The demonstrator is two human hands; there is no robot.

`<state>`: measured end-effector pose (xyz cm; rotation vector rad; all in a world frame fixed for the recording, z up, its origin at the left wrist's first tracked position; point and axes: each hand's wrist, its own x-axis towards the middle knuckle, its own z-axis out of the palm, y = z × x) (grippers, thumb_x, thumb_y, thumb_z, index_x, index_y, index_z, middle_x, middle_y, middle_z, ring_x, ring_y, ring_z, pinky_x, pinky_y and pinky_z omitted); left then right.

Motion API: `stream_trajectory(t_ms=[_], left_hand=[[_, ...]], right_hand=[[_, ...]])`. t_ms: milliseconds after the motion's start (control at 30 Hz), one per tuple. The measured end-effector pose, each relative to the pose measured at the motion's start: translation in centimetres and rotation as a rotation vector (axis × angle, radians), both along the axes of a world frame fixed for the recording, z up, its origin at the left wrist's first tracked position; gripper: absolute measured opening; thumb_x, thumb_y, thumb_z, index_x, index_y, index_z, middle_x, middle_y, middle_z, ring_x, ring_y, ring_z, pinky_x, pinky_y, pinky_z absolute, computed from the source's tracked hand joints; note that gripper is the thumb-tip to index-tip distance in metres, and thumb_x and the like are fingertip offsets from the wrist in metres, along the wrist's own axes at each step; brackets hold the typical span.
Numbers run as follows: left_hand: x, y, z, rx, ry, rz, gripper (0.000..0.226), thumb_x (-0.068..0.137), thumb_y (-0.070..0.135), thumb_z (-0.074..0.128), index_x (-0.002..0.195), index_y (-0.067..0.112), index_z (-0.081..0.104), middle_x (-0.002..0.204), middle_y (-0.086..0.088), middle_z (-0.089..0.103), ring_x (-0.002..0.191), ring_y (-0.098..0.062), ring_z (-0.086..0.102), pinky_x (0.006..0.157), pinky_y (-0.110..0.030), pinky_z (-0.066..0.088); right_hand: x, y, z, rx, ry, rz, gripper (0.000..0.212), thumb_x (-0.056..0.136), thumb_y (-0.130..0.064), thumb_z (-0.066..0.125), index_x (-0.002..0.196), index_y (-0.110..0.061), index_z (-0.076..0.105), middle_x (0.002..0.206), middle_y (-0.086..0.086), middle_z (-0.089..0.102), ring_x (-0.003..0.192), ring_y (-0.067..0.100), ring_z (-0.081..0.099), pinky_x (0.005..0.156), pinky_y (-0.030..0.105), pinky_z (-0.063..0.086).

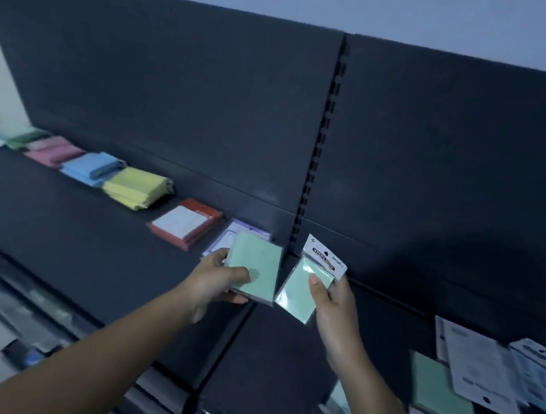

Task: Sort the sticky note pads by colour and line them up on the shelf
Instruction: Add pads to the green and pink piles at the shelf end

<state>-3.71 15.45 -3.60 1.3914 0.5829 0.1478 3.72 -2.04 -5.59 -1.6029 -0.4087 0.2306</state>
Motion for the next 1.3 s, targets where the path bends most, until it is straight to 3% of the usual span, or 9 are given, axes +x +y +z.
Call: stream_trajectory(t_ms=[233, 300, 433, 567, 700, 900, 1067, 1167, 1300], left_hand=[[-7.8, 9.9, 1.7, 0.026, -0.053, 0.291, 0.007, 0.084, -0.001, 0.061, 0.089, 0.001, 0.064, 0.065, -0.007, 0.066, 0.042, -0.01, 0.06, 0.039, -0.018, 0.045], [-10.3, 13.5, 1.8, -0.04, -0.09, 0.382, 0.007, 0.087, 0.004, 0.06, 0.089, 0.002, 0.066, 0.066, -0.006, 0.068, 0.047, -0.012, 0.063, 0.04, -0.018, 0.047], [-15.2, 20.9, 1.4, -0.054, -0.113, 0.464, 0.013, 0.09, 0.018, 0.059, 0.087, 0.007, 0.064, 0.079, -0.01, 0.068, 0.063, -0.02, 0.064, 0.058, -0.027, 0.05], [-19.5, 26.8, 1.3, -0.104, -0.119, 0.522, 0.02, 0.094, 0.027, 0.053, 0.089, 0.01, 0.063, 0.074, -0.006, 0.067, 0.054, -0.014, 0.065, 0.046, -0.022, 0.049], [-22.6, 31.4, 1.5, -0.157, -0.132, 0.572, 0.025, 0.094, 0.031, 0.051, 0.091, 0.009, 0.064, 0.071, -0.005, 0.069, 0.05, -0.011, 0.066, 0.041, -0.02, 0.048], [-25.3, 36.8, 0.6, -0.164, -0.138, 0.5, 0.019, 0.097, 0.019, 0.046, 0.093, 0.01, 0.062, 0.069, 0.001, 0.072, 0.057, -0.009, 0.067, 0.048, -0.019, 0.051], [-26.3, 42.4, -0.2, -0.142, -0.137, 0.527, 0.019, 0.097, 0.018, 0.046, 0.102, 0.008, 0.062, 0.083, -0.006, 0.072, 0.06, -0.012, 0.066, 0.048, -0.021, 0.051], [-25.3, 46.2, -0.5, -0.106, -0.125, 0.546, 0.019, 0.097, 0.019, 0.047, 0.101, 0.009, 0.063, 0.077, -0.002, 0.072, 0.057, -0.009, 0.066, 0.047, -0.019, 0.05], [-21.7, 52.1, 0.1, -0.048, -0.111, 0.565, 0.015, 0.096, 0.022, 0.05, 0.094, 0.009, 0.058, 0.072, -0.003, 0.068, 0.049, -0.006, 0.062, 0.041, -0.017, 0.046]], right_hand=[[-5.1, 11.9, 1.1, 0.066, 0.092, 0.112, 0.008, 0.089, -0.02, 0.062, 0.095, -0.015, 0.061, 0.093, 0.006, 0.071, 0.086, 0.019, 0.066, 0.077, 0.032, 0.052], [-7.2, 16.1, 1.1, 0.084, 0.144, 0.103, 0.014, 0.088, -0.021, 0.063, 0.087, -0.008, 0.056, 0.083, 0.005, 0.067, 0.073, 0.015, 0.064, 0.064, 0.026, 0.049], [-11.4, 24.6, 1.2, 0.135, 0.247, 0.155, 0.007, 0.091, -0.017, 0.06, 0.085, -0.014, 0.058, 0.071, -0.005, 0.072, 0.061, 0.003, 0.066, 0.046, 0.015, 0.045], [-15.3, 31.5, 1.2, 0.085, 0.305, 0.215, 0.005, 0.092, -0.013, 0.052, 0.088, -0.014, 0.055, 0.067, -0.005, 0.07, 0.056, 0.01, 0.061, 0.04, 0.02, 0.039], [-17.9, 36.3, 2.0, 0.043, 0.296, 0.299, 0.011, 0.086, -0.005, 0.044, 0.088, -0.013, 0.051, 0.069, 0.001, 0.064, 0.058, 0.015, 0.048, 0.04, 0.023, 0.036], [-19.7, 43.0, 2.6, 0.071, 0.191, 0.349, 0.037, 0.088, -0.003, 0.045, 0.111, -0.03, 0.054, 0.074, -0.009, 0.072, 0.055, 0.001, 0.061, 0.04, 0.017, 0.04], [-19.8, 49.9, 0.9, 0.106, 0.186, 0.32, 0.038, 0.092, -0.004, 0.049, 0.128, -0.013, 0.049, 0.09, -0.009, 0.069, 0.085, 0.007, 0.066, 0.068, 0.016, 0.052], [-19.5, 54.5, 0.0, 0.11, 0.168, 0.327, 0.034, 0.093, -0.007, 0.051, 0.127, -0.011, 0.051, 0.1, -0.003, 0.067, 0.089, 0.005, 0.064, 0.07, 0.015, 0.051], [-16.8, 60.8, -0.2, 0.159, 0.166, 0.283, 0.02, 0.092, -0.007, 0.054, 0.106, -0.019, 0.06, 0.099, 0.002, 0.068, 0.087, 0.01, 0.065, 0.07, 0.017, 0.051]])
